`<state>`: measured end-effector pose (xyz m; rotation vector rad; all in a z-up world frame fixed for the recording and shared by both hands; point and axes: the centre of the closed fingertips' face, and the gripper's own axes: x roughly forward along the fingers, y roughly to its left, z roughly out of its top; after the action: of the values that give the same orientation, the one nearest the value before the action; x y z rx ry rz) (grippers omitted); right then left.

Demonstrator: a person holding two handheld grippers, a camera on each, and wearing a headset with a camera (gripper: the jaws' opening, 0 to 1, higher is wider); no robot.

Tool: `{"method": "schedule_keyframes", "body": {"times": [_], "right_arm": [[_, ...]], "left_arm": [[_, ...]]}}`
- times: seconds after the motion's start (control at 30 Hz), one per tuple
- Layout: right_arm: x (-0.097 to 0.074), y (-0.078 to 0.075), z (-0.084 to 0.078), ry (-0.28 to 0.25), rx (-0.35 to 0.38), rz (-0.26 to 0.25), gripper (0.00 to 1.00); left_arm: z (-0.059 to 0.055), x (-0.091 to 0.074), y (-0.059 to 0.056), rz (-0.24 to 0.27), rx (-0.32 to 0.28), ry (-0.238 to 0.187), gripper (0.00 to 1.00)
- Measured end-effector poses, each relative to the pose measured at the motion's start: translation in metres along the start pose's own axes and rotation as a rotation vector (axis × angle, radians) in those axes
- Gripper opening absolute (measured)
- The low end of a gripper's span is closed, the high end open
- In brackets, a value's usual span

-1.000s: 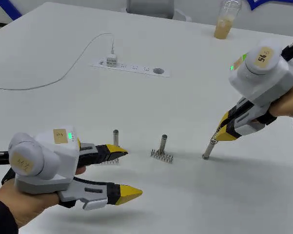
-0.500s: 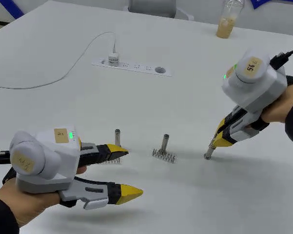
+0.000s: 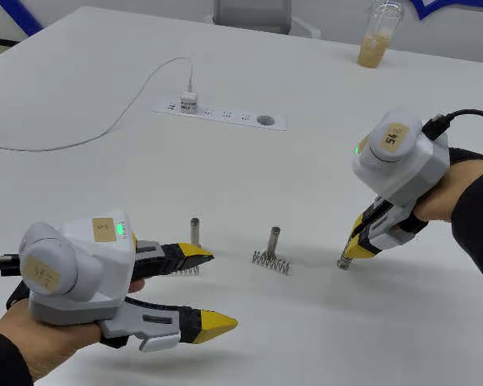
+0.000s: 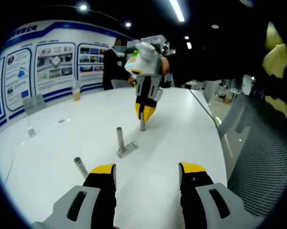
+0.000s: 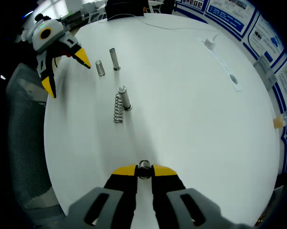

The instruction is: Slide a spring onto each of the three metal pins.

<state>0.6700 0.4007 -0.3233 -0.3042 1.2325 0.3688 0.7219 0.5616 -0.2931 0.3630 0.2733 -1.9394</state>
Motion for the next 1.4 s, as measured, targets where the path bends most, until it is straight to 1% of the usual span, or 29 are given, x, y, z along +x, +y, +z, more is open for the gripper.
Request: {"method": "schedule_keyframes", "body": {"times": [0.23, 0.5, 0.6, 0.8, 0.97, 1.1, 1.23, 1.4], "right_arm": [[0.005, 0.001, -0.005, 0.011, 0.007, -0.001, 0.12], [0.005, 0.002, -0.003, 0.002, 0.006, 0.001, 0.13], [0.003, 0.002, -0.003, -0.007, 0.007, 0.001, 0.16], [-0.003, -0.001, -0.002, -0.023, 0.001, -0.020, 0.20], [-0.014, -0.003, 0.006, -0.053, -0.018, -0.051, 0.23], [-0.021, 0.002, 0.017, -0.075, -0.044, -0.065, 0.23], [-0.020, 0.011, 0.029, -0.090, -0.073, -0.058, 0.23], [-0.012, 0.020, 0.040, -0.096, -0.081, -0.037, 0.22]], "left_arm": [[0.000, 0.000, 0.000, 0.002, -0.001, 0.000, 0.54], [0.001, 0.001, 0.000, 0.002, -0.001, -0.002, 0.54], [0.001, 0.000, 0.000, 0.004, -0.002, -0.002, 0.54], [0.001, 0.000, 0.000, 0.005, -0.002, -0.001, 0.54], [0.001, 0.000, 0.001, 0.007, -0.003, -0.002, 0.54], [0.001, 0.001, 0.001, 0.008, -0.003, -0.001, 0.54], [0.001, 0.002, 0.000, 0.006, -0.002, -0.004, 0.53], [0.002, 0.001, 0.001, 0.009, -0.002, -0.006, 0.53]]}}
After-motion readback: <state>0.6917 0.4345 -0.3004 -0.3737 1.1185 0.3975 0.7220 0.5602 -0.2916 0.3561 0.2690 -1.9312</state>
